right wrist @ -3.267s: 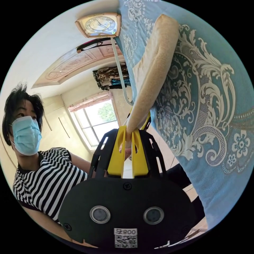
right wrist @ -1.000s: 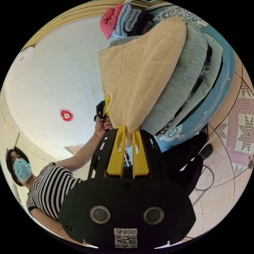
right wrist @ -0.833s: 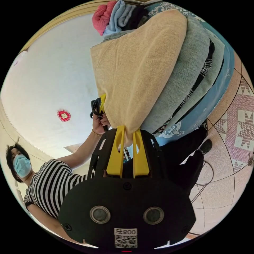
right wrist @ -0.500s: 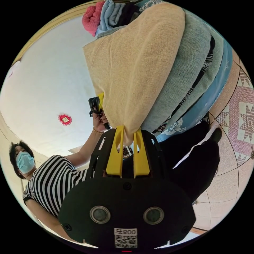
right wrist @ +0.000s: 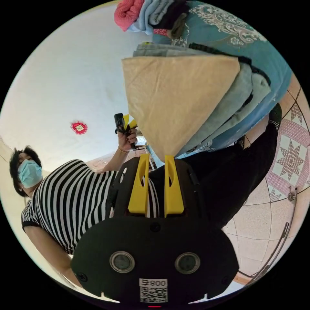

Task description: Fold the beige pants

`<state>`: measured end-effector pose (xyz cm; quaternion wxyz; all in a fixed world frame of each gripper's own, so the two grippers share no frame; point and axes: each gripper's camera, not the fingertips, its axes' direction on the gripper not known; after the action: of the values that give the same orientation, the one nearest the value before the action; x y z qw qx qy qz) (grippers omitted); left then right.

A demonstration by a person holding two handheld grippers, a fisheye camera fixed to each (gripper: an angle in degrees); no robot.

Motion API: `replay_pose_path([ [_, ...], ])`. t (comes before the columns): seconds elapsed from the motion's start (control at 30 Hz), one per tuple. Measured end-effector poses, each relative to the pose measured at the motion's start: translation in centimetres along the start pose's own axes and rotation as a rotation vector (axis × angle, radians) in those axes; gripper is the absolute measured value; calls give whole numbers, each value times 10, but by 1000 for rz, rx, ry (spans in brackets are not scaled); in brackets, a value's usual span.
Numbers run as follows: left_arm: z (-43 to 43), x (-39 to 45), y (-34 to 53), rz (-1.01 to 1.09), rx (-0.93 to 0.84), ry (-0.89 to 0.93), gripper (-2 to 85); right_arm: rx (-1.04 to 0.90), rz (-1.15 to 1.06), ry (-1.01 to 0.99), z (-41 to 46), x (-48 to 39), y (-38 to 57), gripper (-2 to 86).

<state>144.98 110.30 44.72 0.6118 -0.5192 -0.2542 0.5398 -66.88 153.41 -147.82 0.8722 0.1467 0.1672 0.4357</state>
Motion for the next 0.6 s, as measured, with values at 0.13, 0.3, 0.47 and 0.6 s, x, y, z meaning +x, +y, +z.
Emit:
replay_pose_path([
  [0.13,-6,7,0,-108,89,-90,142,1,-60,15,-41,-2,-46,79],
  [0.3,-24,10,15,-308,303,-106,126,-5,-150,64,-91,5,-141,76],
  [0.47,-32,-30,44,-597,546,-180,111,-66,-158,241,-87,22,-221,76],
  [0.6,-9,-73,51,-781,497,-206,119,-208,-191,516,-45,28,-272,89],
])
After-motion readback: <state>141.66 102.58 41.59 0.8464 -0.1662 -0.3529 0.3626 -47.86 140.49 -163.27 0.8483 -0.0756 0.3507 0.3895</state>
